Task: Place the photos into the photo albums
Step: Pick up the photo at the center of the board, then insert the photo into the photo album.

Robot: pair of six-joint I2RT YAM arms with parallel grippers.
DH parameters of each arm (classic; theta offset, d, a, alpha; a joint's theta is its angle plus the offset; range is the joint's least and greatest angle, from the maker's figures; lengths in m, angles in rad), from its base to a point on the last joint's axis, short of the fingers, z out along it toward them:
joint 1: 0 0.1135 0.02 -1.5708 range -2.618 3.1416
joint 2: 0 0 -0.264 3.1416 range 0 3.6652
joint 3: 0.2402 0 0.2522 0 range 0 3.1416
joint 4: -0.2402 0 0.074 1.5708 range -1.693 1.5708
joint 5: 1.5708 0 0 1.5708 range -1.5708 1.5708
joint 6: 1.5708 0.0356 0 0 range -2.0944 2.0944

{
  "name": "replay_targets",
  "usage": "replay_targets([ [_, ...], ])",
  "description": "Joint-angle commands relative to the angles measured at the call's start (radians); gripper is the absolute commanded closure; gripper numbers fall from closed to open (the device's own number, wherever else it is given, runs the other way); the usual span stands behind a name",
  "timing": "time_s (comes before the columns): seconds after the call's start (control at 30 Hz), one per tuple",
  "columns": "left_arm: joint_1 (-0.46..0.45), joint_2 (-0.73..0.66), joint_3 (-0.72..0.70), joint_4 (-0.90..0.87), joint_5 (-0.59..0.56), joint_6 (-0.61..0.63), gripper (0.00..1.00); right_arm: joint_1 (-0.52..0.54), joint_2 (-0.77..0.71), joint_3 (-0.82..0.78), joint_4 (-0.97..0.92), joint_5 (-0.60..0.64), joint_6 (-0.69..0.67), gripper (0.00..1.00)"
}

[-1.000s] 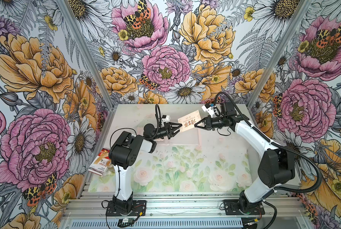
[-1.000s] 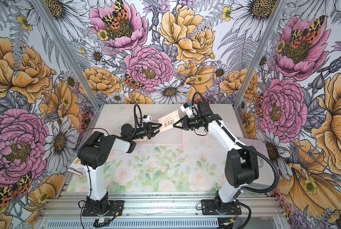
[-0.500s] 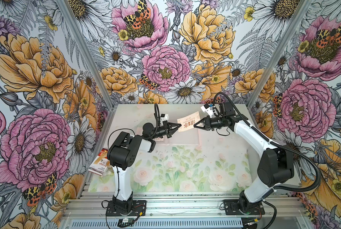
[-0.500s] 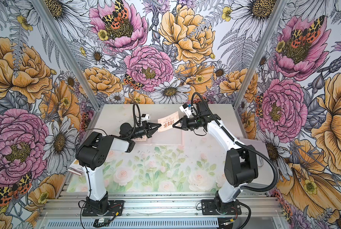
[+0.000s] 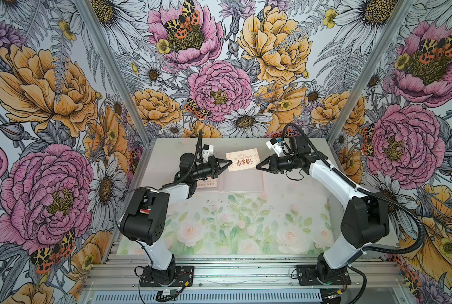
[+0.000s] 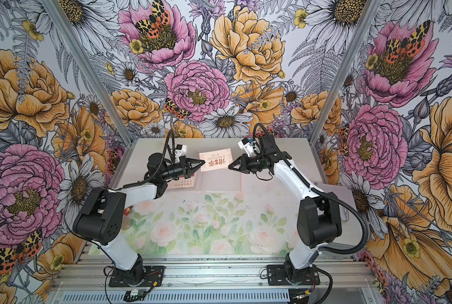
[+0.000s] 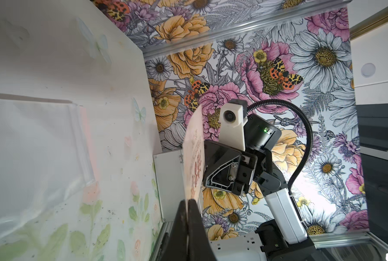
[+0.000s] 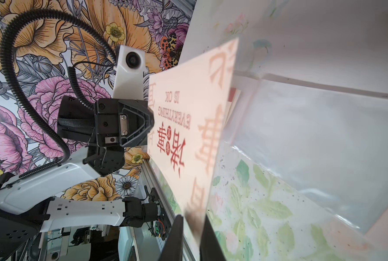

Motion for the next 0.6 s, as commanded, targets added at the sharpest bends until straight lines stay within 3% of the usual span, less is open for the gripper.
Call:
replay_targets([
  [0.0, 0.069, -0.087, -0.005, -0.348, -0.004, 0.267, 1.0, -0.004, 0.03, -0.008, 0.008, 0.042, 0.0, 0.83],
  [0.1, 0.112, -0.161, 0.059, -0.73, -0.077, 0.541, 1.0, -0.008, 0.046, -0.011, 0.008, 0.061, 0.002, 0.83],
  [0.2, 0.149, -0.191, 0.101, -0.931, -0.14, 0.69, 1.0, -0.007, 0.065, -0.012, 0.008, 0.084, 0.006, 0.83],
  [0.37, 0.229, -0.217, 0.066, -0.939, -0.173, 0.682, 1.0, -0.008, 0.096, -0.02, 0.008, 0.14, 0.013, 0.83],
  [0.57, 0.24, -0.223, 0.076, -1.0, -0.253, 0.737, 1.0, -0.008, 0.116, -0.049, 0.008, 0.159, 0.008, 0.84],
])
